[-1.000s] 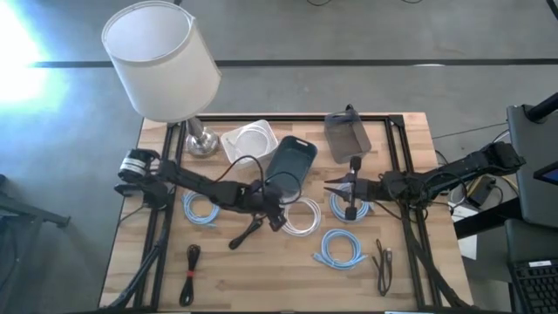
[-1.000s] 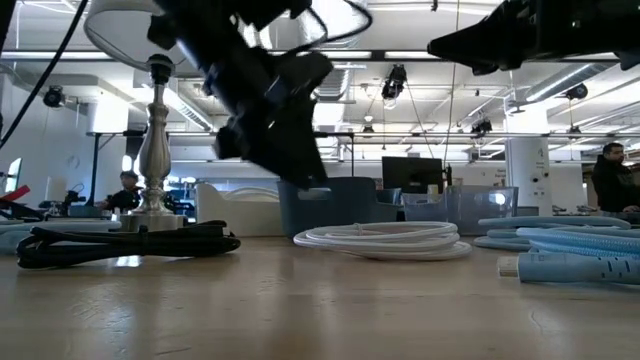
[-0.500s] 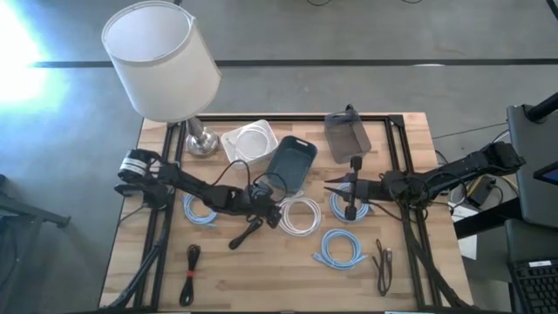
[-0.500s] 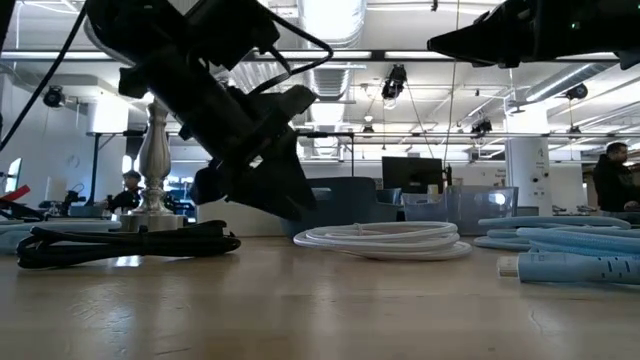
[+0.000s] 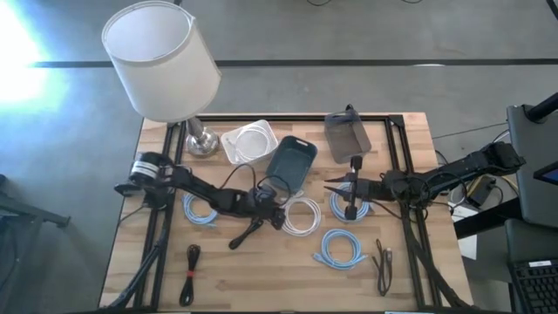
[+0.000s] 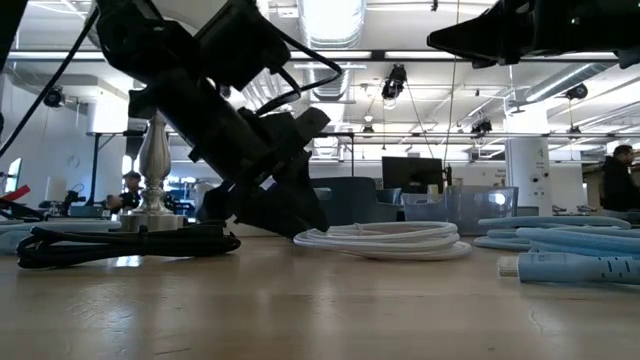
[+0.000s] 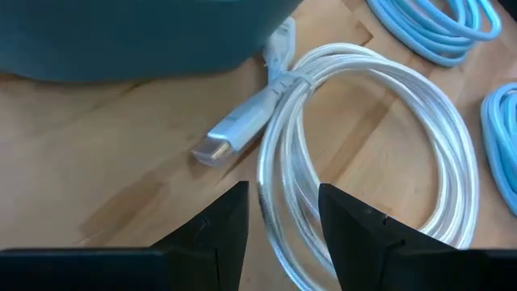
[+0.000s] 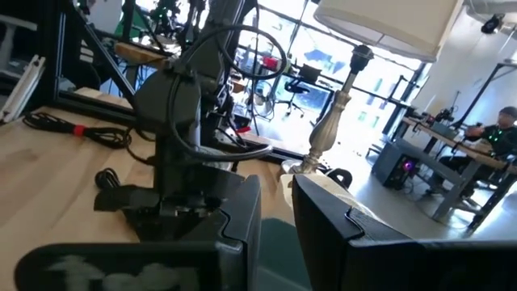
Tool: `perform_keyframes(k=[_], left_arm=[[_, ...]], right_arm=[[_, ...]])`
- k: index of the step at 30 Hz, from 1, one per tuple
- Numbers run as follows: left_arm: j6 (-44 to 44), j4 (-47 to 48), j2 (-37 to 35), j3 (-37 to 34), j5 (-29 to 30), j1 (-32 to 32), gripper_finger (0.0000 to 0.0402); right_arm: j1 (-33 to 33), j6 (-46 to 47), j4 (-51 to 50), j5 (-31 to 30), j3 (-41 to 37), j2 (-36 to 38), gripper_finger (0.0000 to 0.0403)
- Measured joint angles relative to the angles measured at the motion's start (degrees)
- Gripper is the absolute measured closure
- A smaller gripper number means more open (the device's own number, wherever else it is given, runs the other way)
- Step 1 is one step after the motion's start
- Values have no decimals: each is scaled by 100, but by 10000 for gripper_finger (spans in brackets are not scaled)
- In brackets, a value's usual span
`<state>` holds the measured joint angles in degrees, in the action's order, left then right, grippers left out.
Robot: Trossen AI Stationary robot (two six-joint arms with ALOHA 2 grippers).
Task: Sort HDMI cables
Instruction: Put the white HDMI cable into the white bin
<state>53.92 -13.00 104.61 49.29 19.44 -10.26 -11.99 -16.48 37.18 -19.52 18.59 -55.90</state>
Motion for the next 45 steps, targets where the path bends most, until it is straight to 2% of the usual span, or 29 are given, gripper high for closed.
perform_keyframes(k=[7, 11, 14, 20, 25, 32, 37, 45], left_arm=[[-527, -8, 297, 287, -78, 0, 249], [-742, -63, 454, 366, -164, 3, 265], [-779, -51, 522, 374, -115, 4, 295], [-966, 17, 487, 365, -114, 15, 382], [-1165, 139, 400, 444, -177, -33, 379], [-1577, 344, 400, 999, -333, -310, 380], [-2008, 1352, 387, 1750, -312, -463, 381], [-2483, 3920, 383, 3098, 440, -551, 382]], right_arm=[[0, 458, -46, 1, 0, 0, 335], [0, 630, -54, 1, 0, 0, 335], [0, 647, -79, 1, 0, -2, 335], [0, 794, -95, 1, 0, -9, 335], [0, 796, -97, 1, 0, -7, 335], [0, 798, -95, 1, -1, -7, 335], [0, 931, -119, 1, -2, -7, 335], [0, 1052, -303, 1, -4, -7, 335]])
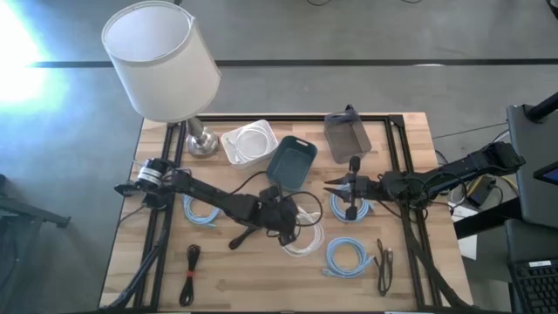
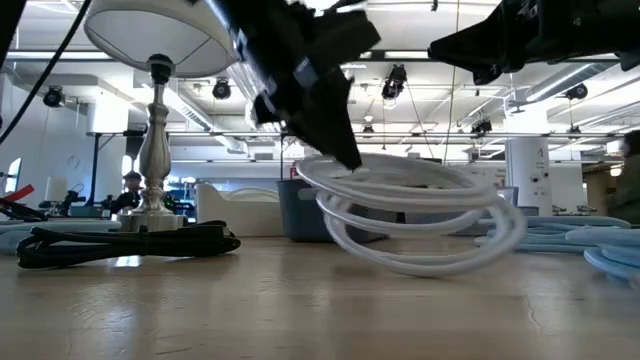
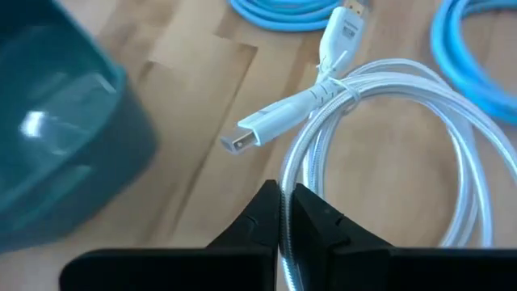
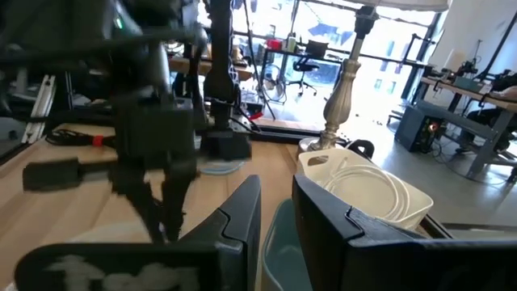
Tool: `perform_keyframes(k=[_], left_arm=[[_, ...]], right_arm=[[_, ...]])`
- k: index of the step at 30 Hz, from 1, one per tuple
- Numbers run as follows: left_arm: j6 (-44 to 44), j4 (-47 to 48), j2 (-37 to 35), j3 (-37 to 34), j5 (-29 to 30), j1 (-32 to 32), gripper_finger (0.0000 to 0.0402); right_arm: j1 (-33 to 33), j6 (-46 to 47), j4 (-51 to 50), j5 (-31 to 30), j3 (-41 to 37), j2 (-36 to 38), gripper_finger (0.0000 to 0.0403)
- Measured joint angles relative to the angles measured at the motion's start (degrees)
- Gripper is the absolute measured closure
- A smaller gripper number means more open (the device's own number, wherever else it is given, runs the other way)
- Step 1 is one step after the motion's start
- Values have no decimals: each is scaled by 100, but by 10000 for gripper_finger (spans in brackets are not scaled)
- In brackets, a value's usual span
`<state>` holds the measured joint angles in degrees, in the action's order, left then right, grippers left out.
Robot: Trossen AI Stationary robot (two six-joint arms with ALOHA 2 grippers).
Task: Sort HDMI cables
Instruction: Put the white HDMI cable into the white bin
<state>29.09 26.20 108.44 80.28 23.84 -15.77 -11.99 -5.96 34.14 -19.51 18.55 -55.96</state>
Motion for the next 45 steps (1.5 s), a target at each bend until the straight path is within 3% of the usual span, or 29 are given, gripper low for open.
perform_keyframes(k=[8, 17, 26, 35, 45], left_arm=[[-221, 2084, -9, 1053, 1049, 2, 376], [-215, 3478, -15, 1693, 1913, 2, 377], [-92, 4243, -195, 1746, 2417, 7, 377], [716, 5567, -457, 1709, 3556, 97, 376], [851, 5815, -461, 1585, 3986, 892, 376]], right_arm=[[0, 0, -129, 0, 0, 2, 335], [0, 428, -138, 0, 0, 2, 335], [-4, 606, -348, 4, 0, 7, 335], [-9, 903, -571, 7, -2, 7, 335], [-13, 1239, -656, 10, -2, -2, 335]])
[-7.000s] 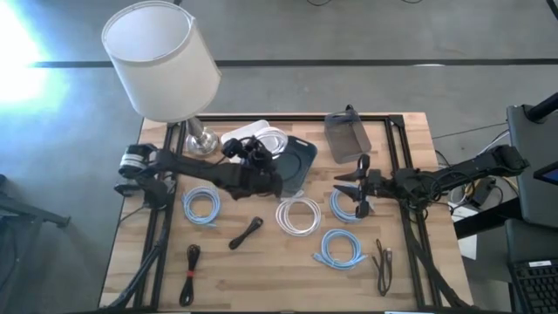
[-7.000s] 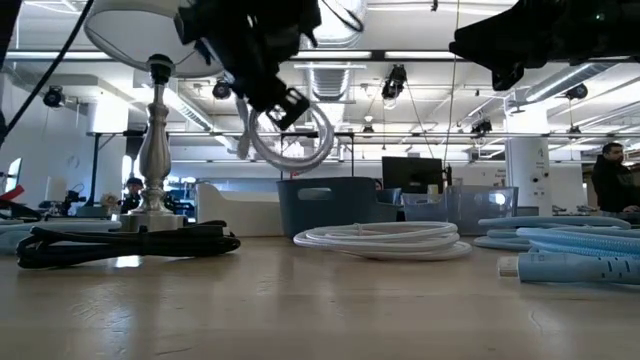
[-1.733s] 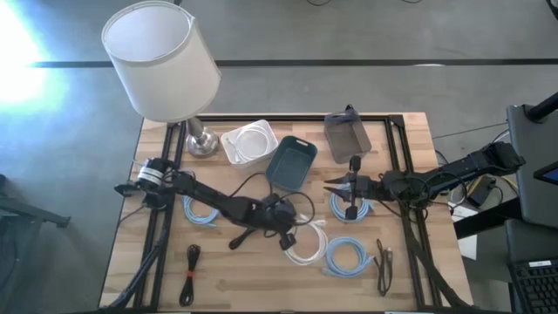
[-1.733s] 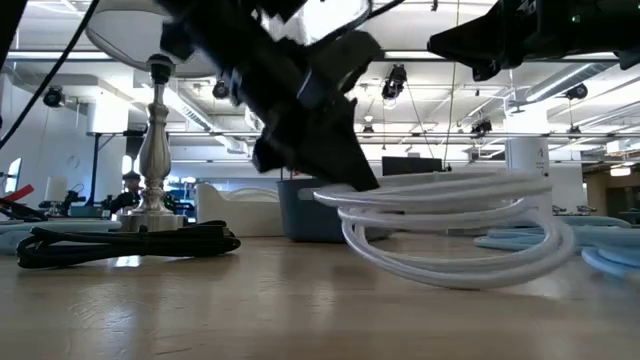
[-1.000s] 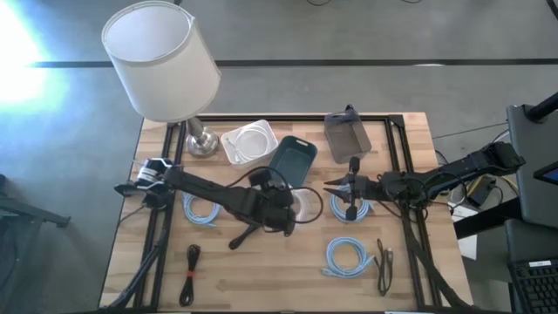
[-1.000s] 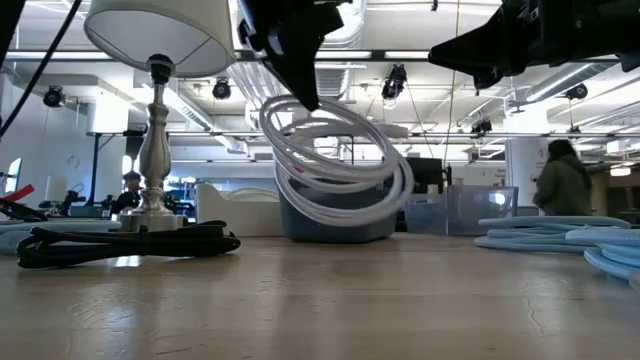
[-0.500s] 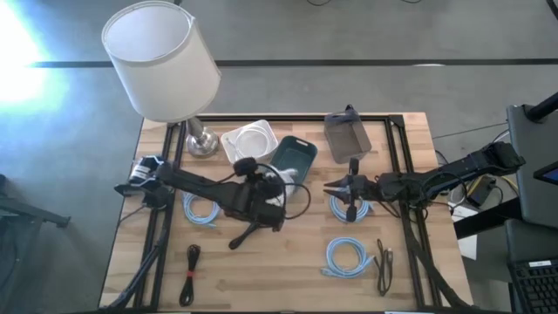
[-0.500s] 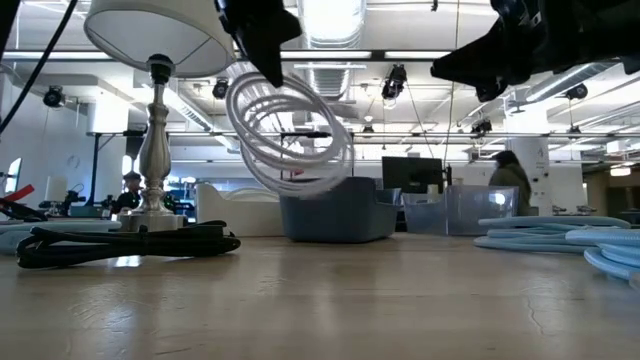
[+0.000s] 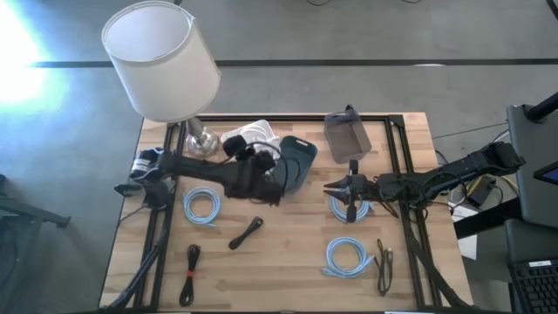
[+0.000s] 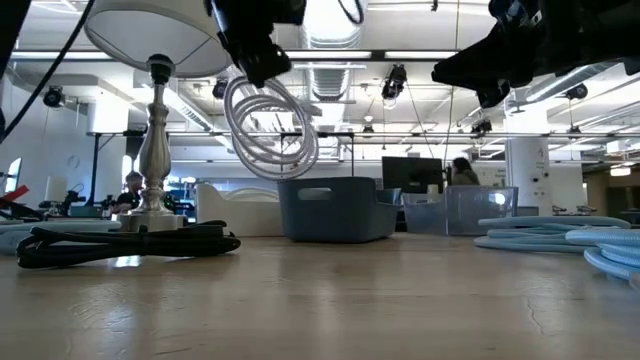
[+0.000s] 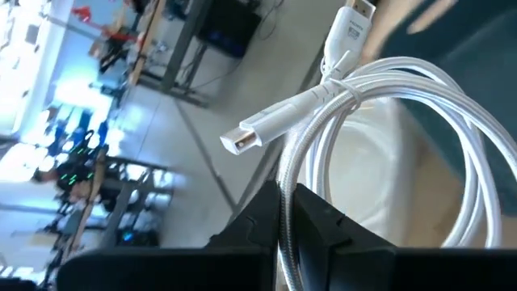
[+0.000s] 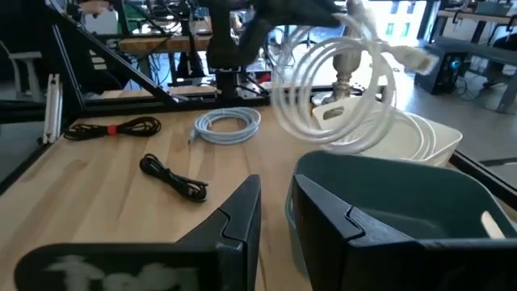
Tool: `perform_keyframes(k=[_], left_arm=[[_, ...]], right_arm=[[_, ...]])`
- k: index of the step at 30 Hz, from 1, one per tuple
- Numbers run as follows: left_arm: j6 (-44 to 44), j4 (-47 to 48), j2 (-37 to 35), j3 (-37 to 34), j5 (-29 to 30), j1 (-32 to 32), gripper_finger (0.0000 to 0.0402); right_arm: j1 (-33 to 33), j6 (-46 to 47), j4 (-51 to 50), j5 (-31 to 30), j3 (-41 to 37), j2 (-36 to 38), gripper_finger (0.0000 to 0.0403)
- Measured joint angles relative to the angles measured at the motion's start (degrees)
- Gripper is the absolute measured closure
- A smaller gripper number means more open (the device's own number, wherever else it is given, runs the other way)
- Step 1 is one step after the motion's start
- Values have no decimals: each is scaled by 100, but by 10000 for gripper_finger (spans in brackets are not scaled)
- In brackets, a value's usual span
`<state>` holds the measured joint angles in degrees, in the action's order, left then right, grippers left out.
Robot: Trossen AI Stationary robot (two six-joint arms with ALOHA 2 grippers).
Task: Sort HDMI cables
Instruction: Put the white HDMI cable into the white bin
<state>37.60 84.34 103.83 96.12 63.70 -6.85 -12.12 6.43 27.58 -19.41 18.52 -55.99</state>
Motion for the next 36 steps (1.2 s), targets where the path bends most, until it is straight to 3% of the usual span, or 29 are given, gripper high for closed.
perform_keyframes(k=[12, 16, 25, 36], left_arm=[[5, -213, 0, -652, 140, 1128, 376], [-11, -599, 0, -976, 464, 1330, 376], [-549, -1883, 7, -1818, 32, 1443, 376], [-739, -2016, 2, -2154, -73, 1494, 354]], right_arm=[[0, 370, -475, 8, 0, 0, 335], [0, 373, -517, 8, 0, 0, 335], [0, 396, -691, 8, 0, 0, 335], [2, 290, -724, 4, 0, 0, 335]])
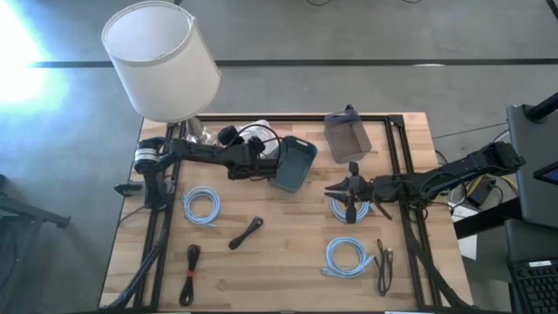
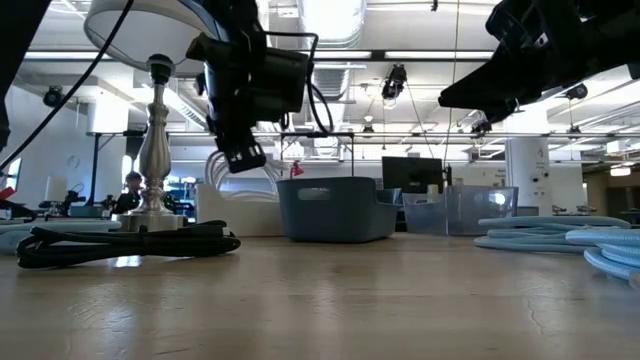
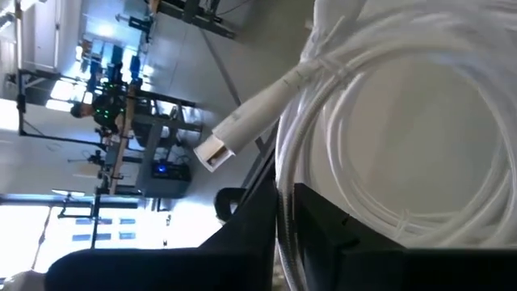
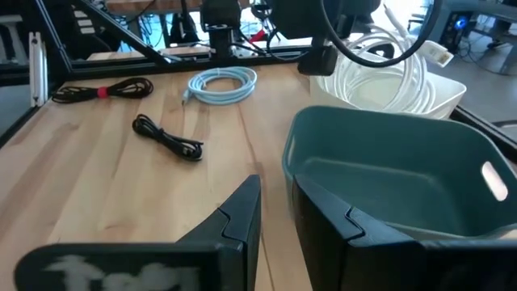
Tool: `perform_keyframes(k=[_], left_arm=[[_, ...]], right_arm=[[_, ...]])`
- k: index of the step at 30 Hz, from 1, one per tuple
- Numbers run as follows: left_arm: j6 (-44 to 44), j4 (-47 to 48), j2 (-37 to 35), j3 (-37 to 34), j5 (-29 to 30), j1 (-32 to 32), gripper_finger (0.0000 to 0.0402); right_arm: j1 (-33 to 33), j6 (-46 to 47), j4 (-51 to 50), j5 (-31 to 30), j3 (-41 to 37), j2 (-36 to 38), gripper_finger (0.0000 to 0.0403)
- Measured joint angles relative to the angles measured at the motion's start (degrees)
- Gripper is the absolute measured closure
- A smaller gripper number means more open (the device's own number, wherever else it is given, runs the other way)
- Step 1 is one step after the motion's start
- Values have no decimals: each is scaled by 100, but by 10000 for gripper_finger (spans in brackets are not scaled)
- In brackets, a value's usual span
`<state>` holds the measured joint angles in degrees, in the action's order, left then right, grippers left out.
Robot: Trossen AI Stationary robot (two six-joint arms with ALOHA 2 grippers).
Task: Sort HDMI cables
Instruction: Put the white HDMI cable into the white bin
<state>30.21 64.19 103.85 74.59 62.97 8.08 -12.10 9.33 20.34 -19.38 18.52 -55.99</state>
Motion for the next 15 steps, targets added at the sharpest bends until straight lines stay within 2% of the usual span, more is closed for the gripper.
perform_keyframes(k=[15], left_arm=[[66, -18, 2, 0, -94, 32, 248]], right_arm=[[0, -691, 8, -11, 0, 7, 335]])
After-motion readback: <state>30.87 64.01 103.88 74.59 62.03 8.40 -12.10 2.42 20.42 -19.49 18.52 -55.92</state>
